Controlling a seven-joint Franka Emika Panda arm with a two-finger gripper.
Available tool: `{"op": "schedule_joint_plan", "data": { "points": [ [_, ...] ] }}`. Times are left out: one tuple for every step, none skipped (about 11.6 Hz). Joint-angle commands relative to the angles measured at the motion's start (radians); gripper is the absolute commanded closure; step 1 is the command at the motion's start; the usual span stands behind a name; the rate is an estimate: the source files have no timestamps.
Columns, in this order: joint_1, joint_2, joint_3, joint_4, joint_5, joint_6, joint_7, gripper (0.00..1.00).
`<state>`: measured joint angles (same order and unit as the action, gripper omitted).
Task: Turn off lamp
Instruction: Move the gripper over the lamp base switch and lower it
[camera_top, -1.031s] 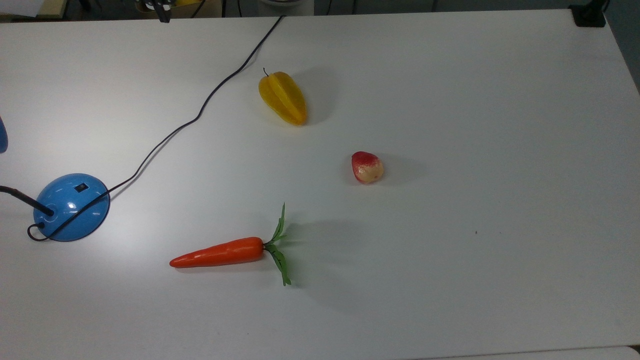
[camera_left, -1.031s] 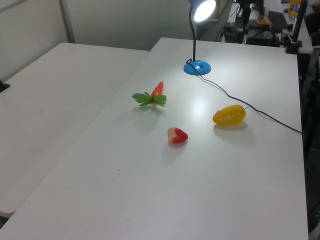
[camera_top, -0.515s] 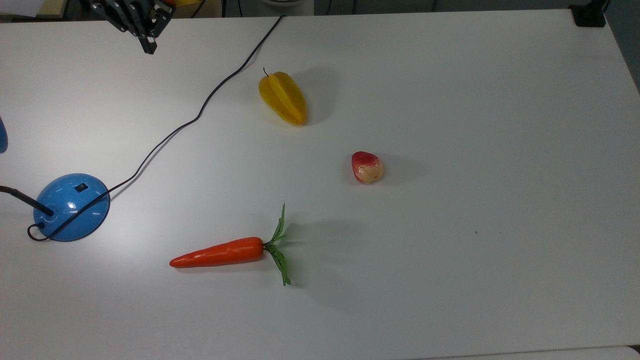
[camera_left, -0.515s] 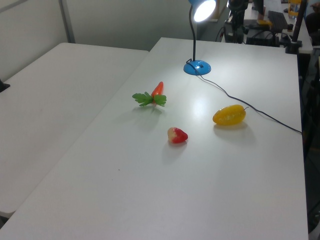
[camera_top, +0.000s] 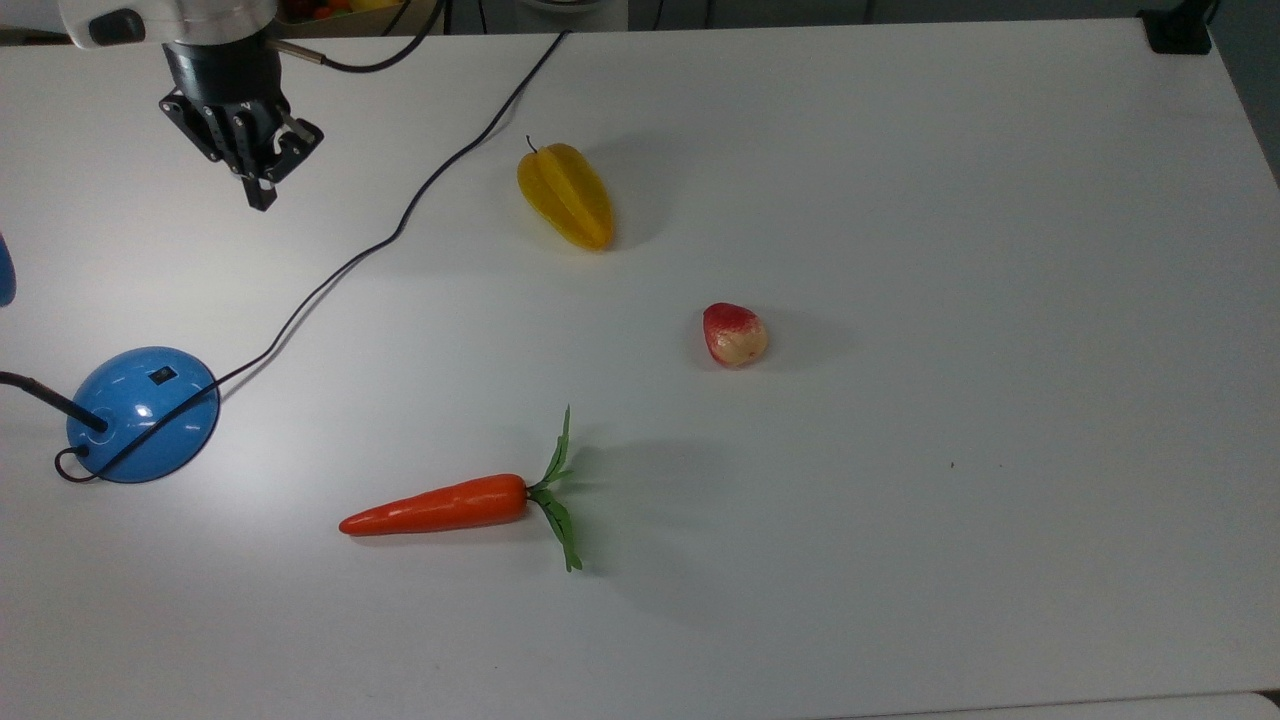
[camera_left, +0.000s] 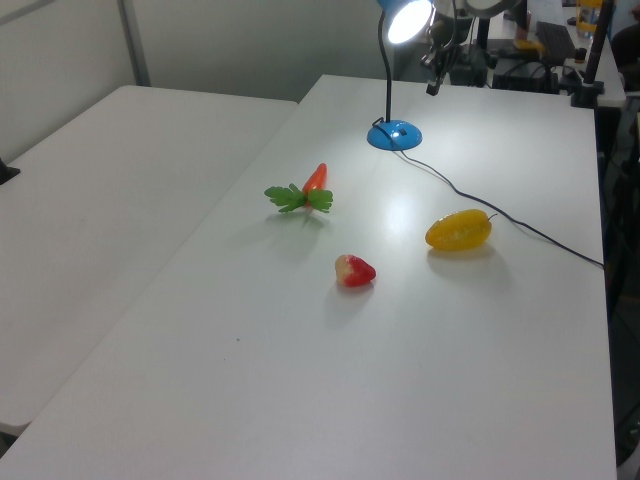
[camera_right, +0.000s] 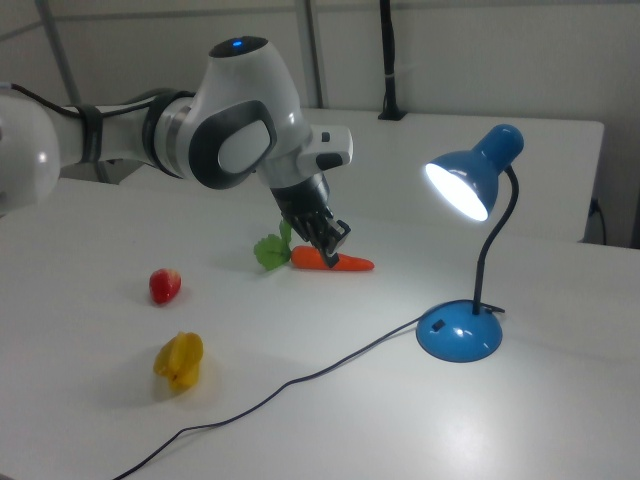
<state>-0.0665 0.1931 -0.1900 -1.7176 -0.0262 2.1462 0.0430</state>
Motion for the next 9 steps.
{"op": "schedule_joint_plan", "data": {
  "points": [
    [-0.024,0.049,0.001,-0.011,-0.044,0.128,0.153,1.00],
    [-0.036,0.081,0.001,-0.011,-0.050,0.192,0.251,1.00],
    [-0.042,0.100,0.000,-0.011,-0.070,0.222,0.297,1.00],
    [-0.056,0.121,0.000,-0.011,-0.107,0.253,0.348,1.00],
    [-0.065,0.138,0.000,-0.011,-0.121,0.282,0.366,1.00],
    [-0.082,0.161,0.000,-0.011,-0.121,0.343,0.380,1.00],
    [-0.091,0.178,0.000,-0.010,-0.121,0.381,0.391,1.00],
    [-0.105,0.199,0.000,-0.007,-0.121,0.424,0.399,1.00],
    [-0.119,0.224,0.000,-0.007,-0.123,0.460,0.399,1.00]
  ]
}}
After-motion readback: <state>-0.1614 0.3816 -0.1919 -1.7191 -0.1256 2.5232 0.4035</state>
